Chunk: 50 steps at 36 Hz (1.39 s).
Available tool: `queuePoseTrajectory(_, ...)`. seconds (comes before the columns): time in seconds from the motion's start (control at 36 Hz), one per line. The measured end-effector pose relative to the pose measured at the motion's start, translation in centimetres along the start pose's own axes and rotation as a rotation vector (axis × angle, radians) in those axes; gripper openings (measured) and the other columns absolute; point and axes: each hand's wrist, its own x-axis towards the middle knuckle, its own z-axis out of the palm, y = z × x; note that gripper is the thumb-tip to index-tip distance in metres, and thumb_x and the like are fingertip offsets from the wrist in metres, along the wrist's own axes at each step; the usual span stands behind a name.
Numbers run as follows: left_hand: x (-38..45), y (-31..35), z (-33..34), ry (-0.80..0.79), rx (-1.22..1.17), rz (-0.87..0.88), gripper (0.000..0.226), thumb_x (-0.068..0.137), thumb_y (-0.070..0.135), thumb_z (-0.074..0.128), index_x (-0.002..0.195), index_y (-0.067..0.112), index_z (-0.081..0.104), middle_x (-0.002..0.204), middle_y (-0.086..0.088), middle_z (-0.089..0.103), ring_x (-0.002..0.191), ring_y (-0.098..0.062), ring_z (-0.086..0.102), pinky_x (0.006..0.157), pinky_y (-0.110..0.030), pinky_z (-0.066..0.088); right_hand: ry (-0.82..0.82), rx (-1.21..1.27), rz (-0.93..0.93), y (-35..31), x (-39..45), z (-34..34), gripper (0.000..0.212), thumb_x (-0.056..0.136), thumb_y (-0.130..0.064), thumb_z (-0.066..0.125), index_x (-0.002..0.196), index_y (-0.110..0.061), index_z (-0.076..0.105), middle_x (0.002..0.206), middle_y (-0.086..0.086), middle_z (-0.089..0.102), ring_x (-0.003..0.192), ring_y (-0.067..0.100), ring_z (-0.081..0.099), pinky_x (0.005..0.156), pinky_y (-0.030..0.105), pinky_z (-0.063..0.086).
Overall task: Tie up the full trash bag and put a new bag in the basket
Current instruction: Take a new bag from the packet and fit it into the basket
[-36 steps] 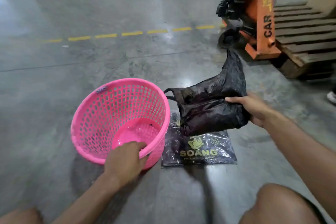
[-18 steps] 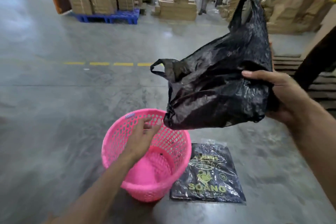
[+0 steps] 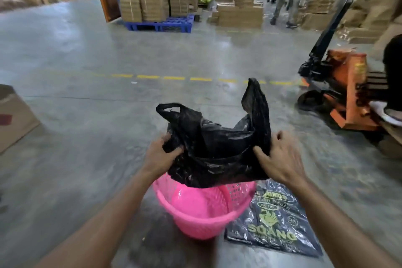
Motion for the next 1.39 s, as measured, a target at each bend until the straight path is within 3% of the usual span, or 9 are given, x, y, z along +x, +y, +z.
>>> queuePoseTrajectory(0.11,-0.1,-0.8,0.4,-0.051,0.009,-0.046,0.018,0.071,0.024,0.071,0.088,0.029,0.076,0.087,0.006,0.079,0.084,-0.013,0.074,0.090,-0.044,0.061,-0.051,-0.136,-0.030,-3.1,-0.3,1.5,0.056,0.088,-0.059,0.034,0.109,-0.017,0.064,0.093,0.007,0.043,0.101,0.037,0.056,0.087,0.044,0.045)
queuePoseTrajectory(0.33,0.0,-1.5,2.0,-0.006,0.551,0.064,0.062,0.067,0.056,0.060,0.123,0.030,0.063,0.130,-0.008,0.042,0.128,-0.032,0.043,0.114,-0.046,0.039,-0.273,0.323,0.018,-6.3,-0.1,5.2,0.052,0.082,-0.007,0.062,0.134,-0.014,0.057,0.122,0.017,0.072,0.114,0.039,0.064,0.086,0.033,0.046)
queuePoseTrajectory(0.47,1.2,-1.1,2.5,-0.142,0.403,0.009,0.061,0.059,0.057,0.061,0.116,0.036,0.058,0.105,0.001,0.063,0.108,-0.024,0.064,0.099,-0.045,0.052,-0.208,0.481,0.107,-5.9,-0.4,6.3,0.058,0.078,0.001,0.063,0.133,-0.018,0.062,0.120,0.009,0.072,0.114,0.029,0.065,0.089,0.022,0.042)
queuePoseTrajectory(0.56,1.3,-0.2,3.1,-0.172,0.438,0.077,0.028,0.064,0.057,0.065,0.088,0.044,0.058,0.075,0.012,0.060,0.078,-0.019,0.063,0.077,-0.041,0.055,-0.325,0.506,0.076,-5.3,-0.9,6.7,0.056,0.078,-0.009,0.078,0.127,-0.029,0.058,0.101,-0.009,0.067,0.095,0.011,0.067,0.084,0.011,0.044)
queuePoseTrajectory(0.75,1.7,-0.8,5.5,-0.334,0.356,0.236,0.030,0.082,0.045,0.068,0.071,0.016,0.068,0.062,0.000,0.068,0.062,-0.020,0.064,0.064,-0.047,0.052,-0.281,0.343,0.090,-4.7,-0.5,7.3,0.047,0.078,-0.066,0.073,0.071,-0.021,0.059,0.076,-0.002,0.068,0.079,0.024,0.065,0.077,0.040,0.053)
queuePoseTrajectory(1.03,2.3,-0.2,2.7,-0.286,0.250,0.059,0.031,0.076,0.043,0.072,0.076,0.014,0.063,0.062,-0.005,0.068,0.055,-0.017,0.057,0.062,-0.032,0.049,-0.404,0.625,0.010,-8.2,2.9,8.7,0.044,0.081,-0.047,0.083,0.109,-0.017,0.068,0.080,-0.006,0.065,0.070,0.011,0.059,0.065,0.024,0.043)
queuePoseTrajectory(1.19,2.5,0.7,-0.7,-0.233,-0.002,-0.117,0.022,0.090,-0.004,0.065,0.080,0.014,0.055,0.043,0.002,0.062,0.040,-0.005,0.059,0.050,-0.020,0.048,-0.279,0.637,0.084,-8.6,5.0,8.6,0.023,0.083,-0.018,0.074,0.063,-0.016,0.063,0.063,-0.002,0.066,0.065,0.017,0.060,0.067,0.029,0.049)
queuePoseTrajectory(1.28,2.4,1.2,-2.6,-0.127,-0.120,-0.219,0.019,0.096,0.002,0.054,0.085,0.018,0.053,0.040,0.003,0.059,0.038,-0.004,0.060,0.047,-0.015,0.047,-0.247,0.986,0.210,-7.1,5.3,7.2,0.015,0.092,0.002,0.062,0.085,-0.010,0.056,0.068,0.014,0.071,0.046,0.018,0.064,0.052,0.028,0.056)
queuePoseTrajectory(1.39,2.3,0.3,-5.2,-0.027,-0.291,-0.313,0.017,0.097,0.012,0.051,0.101,0.027,0.059,0.051,0.009,0.049,0.048,-0.005,0.059,0.065,-0.026,0.044,-0.176,1.035,0.126,-2.0,5.6,5.2,0.056,0.088,0.015,0.058,0.128,-0.023,0.048,0.090,0.017,0.063,0.052,0.013,0.058,0.053,0.026,0.051)
